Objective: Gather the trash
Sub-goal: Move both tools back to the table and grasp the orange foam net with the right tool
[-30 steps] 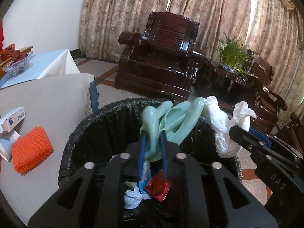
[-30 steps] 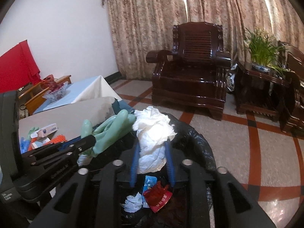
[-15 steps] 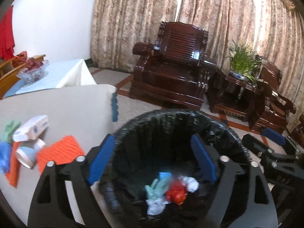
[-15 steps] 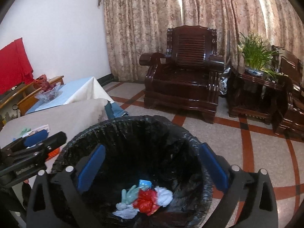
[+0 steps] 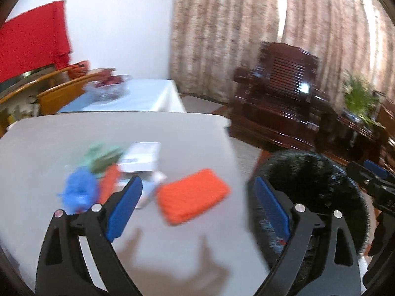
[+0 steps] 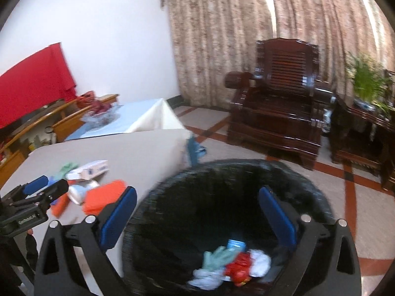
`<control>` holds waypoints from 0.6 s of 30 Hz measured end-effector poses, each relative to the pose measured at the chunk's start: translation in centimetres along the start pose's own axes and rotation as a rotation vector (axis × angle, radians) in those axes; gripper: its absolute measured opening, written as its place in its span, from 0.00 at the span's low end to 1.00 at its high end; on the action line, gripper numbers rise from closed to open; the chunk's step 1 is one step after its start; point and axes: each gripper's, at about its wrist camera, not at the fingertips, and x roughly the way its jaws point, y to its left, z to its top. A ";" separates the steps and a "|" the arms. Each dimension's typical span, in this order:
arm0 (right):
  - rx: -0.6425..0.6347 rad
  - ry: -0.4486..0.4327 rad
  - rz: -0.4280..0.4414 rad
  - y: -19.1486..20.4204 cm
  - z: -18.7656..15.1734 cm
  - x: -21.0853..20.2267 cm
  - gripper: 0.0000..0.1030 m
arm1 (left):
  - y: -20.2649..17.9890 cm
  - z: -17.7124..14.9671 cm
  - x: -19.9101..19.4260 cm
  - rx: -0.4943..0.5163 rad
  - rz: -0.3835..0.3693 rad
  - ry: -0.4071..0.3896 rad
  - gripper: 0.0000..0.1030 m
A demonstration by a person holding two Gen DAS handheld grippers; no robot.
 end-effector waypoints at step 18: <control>-0.172 0.038 0.243 15.7 -1.3 6.2 0.94 | 13.7 -0.9 -0.9 -0.097 0.247 -0.003 0.87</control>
